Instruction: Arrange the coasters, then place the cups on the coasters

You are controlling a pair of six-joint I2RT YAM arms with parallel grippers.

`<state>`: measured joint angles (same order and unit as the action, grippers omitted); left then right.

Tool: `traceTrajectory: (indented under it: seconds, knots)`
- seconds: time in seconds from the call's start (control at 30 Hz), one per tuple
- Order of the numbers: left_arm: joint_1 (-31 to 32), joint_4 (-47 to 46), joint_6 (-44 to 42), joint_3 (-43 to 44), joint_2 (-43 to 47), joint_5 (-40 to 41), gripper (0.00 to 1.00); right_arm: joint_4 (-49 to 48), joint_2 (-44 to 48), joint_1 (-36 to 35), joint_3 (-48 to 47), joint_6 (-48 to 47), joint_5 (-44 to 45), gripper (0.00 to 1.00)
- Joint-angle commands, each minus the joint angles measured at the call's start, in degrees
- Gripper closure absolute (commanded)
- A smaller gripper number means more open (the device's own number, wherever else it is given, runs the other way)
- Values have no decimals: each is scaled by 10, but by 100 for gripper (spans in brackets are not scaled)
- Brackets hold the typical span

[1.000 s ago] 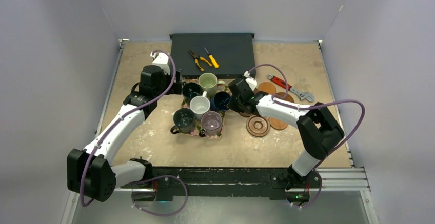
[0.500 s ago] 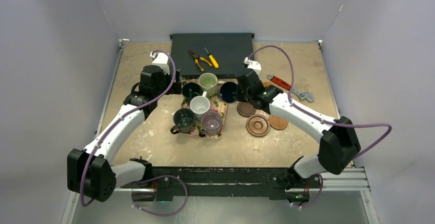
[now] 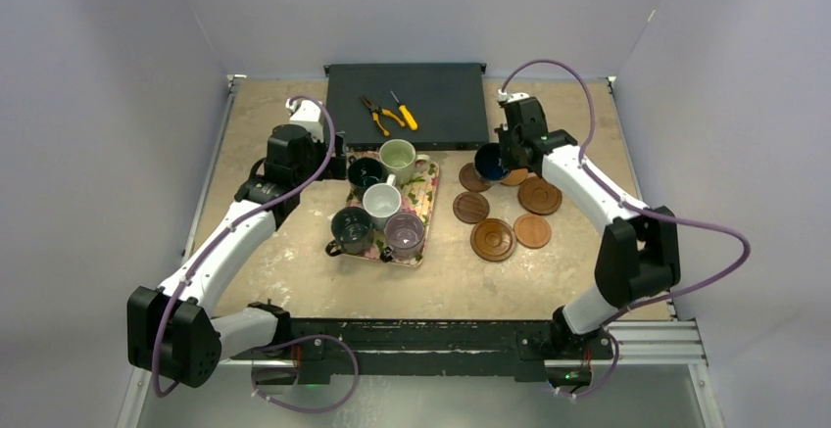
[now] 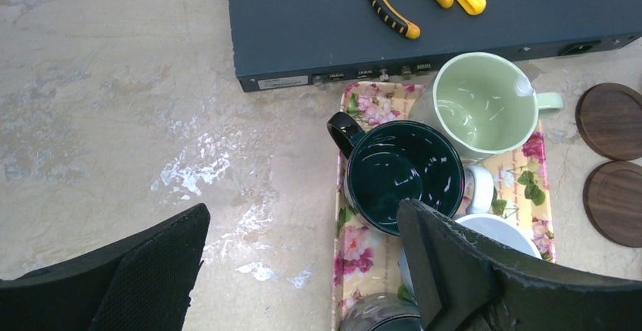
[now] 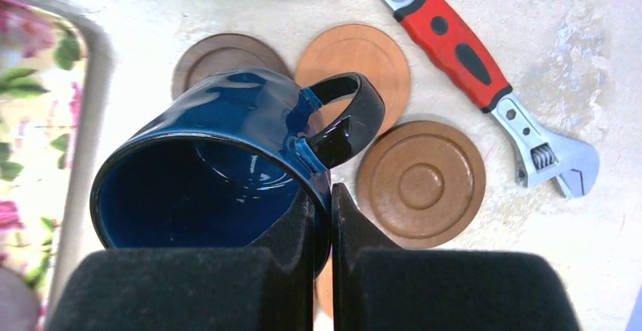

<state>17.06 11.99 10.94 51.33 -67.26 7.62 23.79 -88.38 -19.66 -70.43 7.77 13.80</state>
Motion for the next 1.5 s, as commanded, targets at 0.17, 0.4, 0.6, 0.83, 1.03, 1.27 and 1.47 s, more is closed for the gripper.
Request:
traceTrajectory:
  seconds: [0.17, 0.4, 0.6, 0.83, 1.03, 1.27, 1.47]
  knots:
    - [3, -19, -2, 12, 17, -16, 5, -3, -54, 79, -86, -117, -47, 100]
    - [3, -20, -3, 12, 15, -17, 5, 25, -105, 130, -127, -143, -126, 100]
    - [3, -20, -4, 12, 13, -19, 5, 47, -146, 154, -163, -159, -154, 100]
    - [4, -21, -3, 12, 10, -21, 5, 51, -164, 157, -178, -161, -155, 100]
    - [3, -21, -3, 12, 8, -22, 5, 58, -184, 157, -188, -160, -153, 100]
    - [3, -21, -2, 13, 8, -24, 5, 64, -198, 157, -193, -159, -157, 100]
    - [4, -21, -2, 13, 7, -24, 5, 70, -208, 157, -201, -159, -156, 100]
